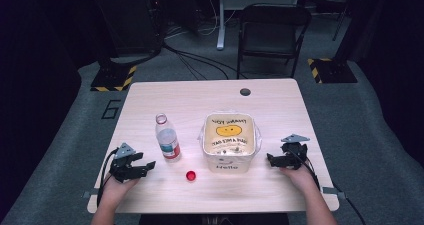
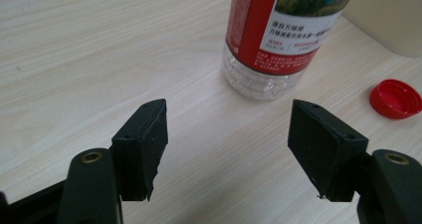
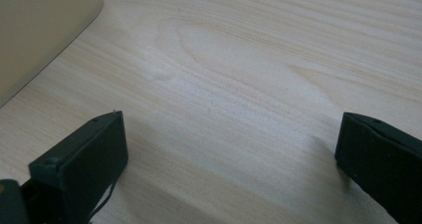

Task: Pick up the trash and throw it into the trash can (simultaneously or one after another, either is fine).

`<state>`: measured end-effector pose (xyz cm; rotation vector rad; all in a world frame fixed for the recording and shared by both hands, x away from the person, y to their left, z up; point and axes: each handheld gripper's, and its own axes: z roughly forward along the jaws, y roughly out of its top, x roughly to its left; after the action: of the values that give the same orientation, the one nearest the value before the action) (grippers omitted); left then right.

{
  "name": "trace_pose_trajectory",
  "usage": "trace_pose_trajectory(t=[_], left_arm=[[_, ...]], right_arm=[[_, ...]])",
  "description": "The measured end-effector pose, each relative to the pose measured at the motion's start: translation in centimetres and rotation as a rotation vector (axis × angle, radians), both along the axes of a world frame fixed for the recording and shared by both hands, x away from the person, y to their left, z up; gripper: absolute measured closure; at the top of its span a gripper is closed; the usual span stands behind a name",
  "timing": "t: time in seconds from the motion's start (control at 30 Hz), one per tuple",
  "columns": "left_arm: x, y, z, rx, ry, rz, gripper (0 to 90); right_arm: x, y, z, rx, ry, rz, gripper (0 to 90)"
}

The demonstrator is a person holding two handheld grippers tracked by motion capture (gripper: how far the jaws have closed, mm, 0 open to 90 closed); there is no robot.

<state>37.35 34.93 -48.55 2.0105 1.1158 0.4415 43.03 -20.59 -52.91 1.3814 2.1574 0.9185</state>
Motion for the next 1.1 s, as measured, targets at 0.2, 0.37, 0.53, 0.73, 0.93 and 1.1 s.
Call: trace_pose_trajectory(t=[0.2, 0.37, 0.53, 0.73, 0.93, 1.1], left_arm=[[0.2, -0.3, 1.3, -0.015, -0.006, -0.013, 27.6], [0.5, -0.9, 2.7, -0.021, -0.024, -0.031, 25.7], [0.6, -1.3, 3.2, -0.014, -0.027, -0.047, 20.3], [0.9, -1.9, 3.9, -0.026, -0.035, -0.063, 17.4], [1.2, -2.4, 4.6, -0.044, -0.055, -0.067, 16.0], [1.4, -2.8, 5.2, -0.046, -0.057, -0.078, 15.8]], right_arm=[[0.0, 0.0, 0.0, 0.000, 0.000, 0.002, 0.0], [0.0, 0.0, 0.0, 0.001, 0.004, 0.000, 0.0], [0.1, 0.0, 0.0, 0.001, 0.004, 0.002, 0.0], [0.1, 0.0, 0.0, 0.001, 0.005, -0.002, 0.0], [0.1, 0.0, 0.0, 0.000, 0.004, 0.001, 0.0], [0.1, 0.0, 0.0, -0.001, 0.002, 0.003, 0.0]])
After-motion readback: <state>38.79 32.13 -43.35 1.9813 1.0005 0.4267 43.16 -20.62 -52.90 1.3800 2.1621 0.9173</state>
